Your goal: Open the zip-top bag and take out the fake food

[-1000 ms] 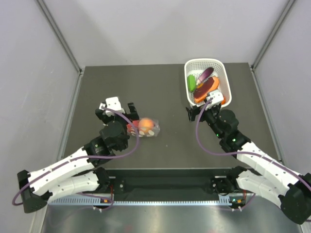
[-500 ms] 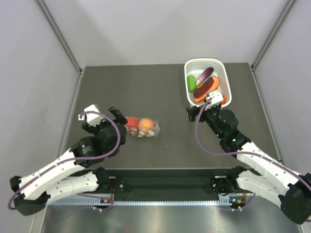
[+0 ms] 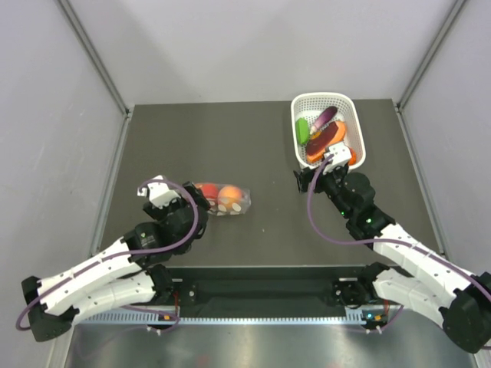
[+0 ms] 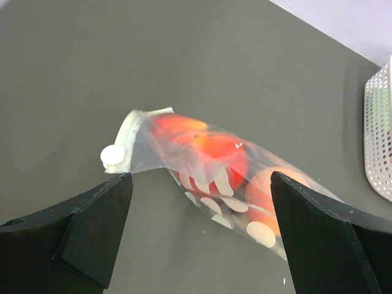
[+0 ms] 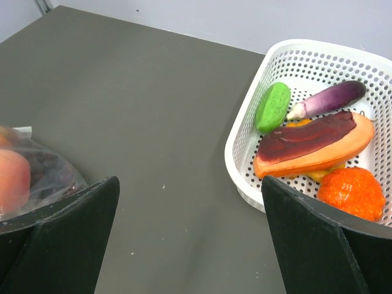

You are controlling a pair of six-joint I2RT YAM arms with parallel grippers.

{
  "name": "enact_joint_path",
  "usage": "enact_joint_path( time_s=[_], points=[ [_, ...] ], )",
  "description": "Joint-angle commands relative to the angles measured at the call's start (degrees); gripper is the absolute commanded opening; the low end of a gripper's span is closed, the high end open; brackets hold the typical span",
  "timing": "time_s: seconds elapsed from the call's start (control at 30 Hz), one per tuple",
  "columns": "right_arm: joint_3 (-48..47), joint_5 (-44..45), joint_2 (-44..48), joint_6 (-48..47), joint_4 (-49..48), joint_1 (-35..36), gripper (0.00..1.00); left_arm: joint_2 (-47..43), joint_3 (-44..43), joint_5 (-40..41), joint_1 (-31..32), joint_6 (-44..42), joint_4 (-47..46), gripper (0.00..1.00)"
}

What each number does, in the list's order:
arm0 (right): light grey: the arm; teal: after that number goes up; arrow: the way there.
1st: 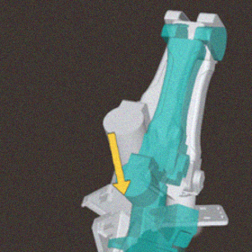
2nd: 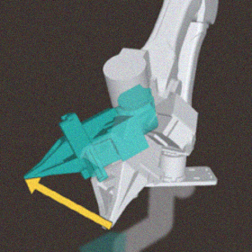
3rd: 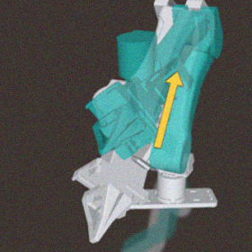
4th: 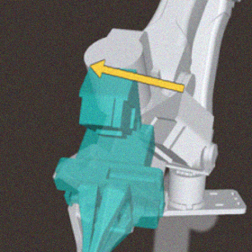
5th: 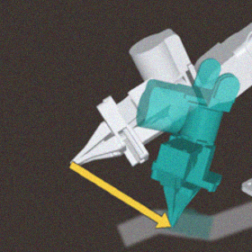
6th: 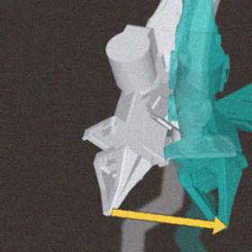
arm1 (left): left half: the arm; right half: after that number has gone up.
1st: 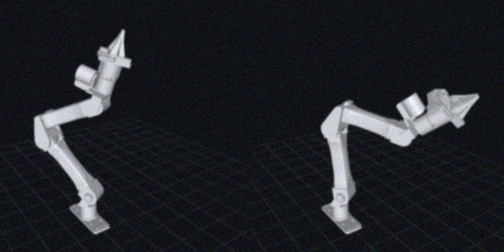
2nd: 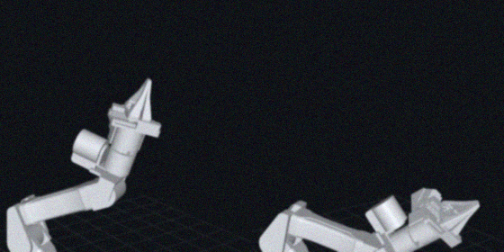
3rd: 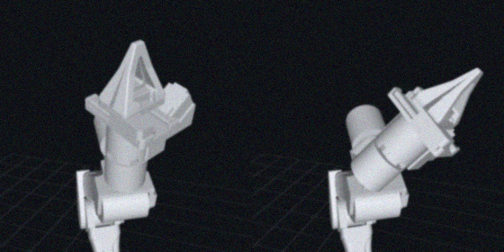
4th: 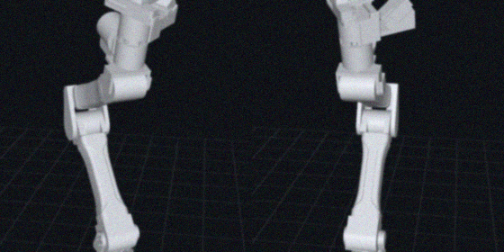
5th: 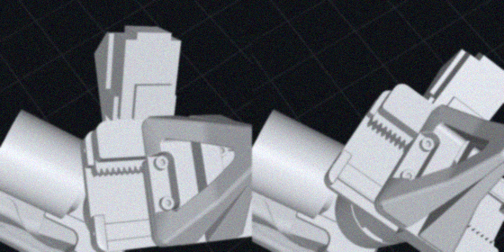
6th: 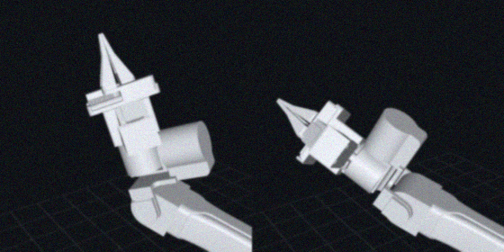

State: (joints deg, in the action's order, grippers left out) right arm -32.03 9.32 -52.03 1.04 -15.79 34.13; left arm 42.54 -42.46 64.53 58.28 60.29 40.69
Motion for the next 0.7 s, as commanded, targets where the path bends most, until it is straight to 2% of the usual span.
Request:
enact_joint_path(
  time_s=[0.0, 0.27, 0.37, 0.47, 0.67],
  points=[
    [-2.6, -0.36, 1.23, -0.51, -1.26, 0.76, 1.0, -1.76, 1.76, -2.04, 0.08, 1.84, -2.19, 0.99],
    [-2.95, -0.27, 0.53, -0.51, -1.09, 0.76, 0.99, -1.85, 3.17, -2.57, 0.16, 3.16, -2.37, 0.99],
    [-2.69, -0.62, 1.14, -0.6, -0.91, 0.76, 1.0, -1.33, 4.22, -0.03, 0.08, 3.25, -3.15, 0.98],
    [-2.33, -0.8, 1.67, -0.6, -1.0, 0.76, 1.0, -1.41, 5.19, 1.91, 0.08, -2.62, -8.32, 0.95],
    [-1.81, -1.41, 2.81, -0.51, -1.0, 0.76, 1.0, -0.1, 3.79, 4.72, -0.01, -7.91, -11.42, 0.78]
  ],
)
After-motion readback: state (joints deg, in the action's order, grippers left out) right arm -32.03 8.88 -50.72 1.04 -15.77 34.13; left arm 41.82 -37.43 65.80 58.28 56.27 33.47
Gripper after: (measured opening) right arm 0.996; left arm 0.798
